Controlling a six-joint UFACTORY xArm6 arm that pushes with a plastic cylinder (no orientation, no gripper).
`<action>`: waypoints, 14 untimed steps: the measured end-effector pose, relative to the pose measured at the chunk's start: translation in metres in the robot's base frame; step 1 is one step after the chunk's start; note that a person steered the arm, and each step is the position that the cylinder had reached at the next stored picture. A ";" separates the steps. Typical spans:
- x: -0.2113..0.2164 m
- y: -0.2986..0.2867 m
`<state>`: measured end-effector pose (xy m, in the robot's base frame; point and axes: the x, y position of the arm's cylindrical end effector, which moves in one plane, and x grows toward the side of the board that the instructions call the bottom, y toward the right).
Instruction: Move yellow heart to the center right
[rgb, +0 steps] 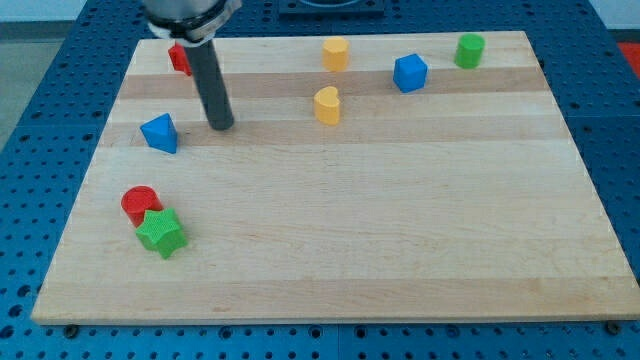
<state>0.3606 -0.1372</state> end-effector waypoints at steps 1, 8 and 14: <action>-0.017 0.027; -0.021 0.217; 0.056 0.217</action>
<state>0.4169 0.0802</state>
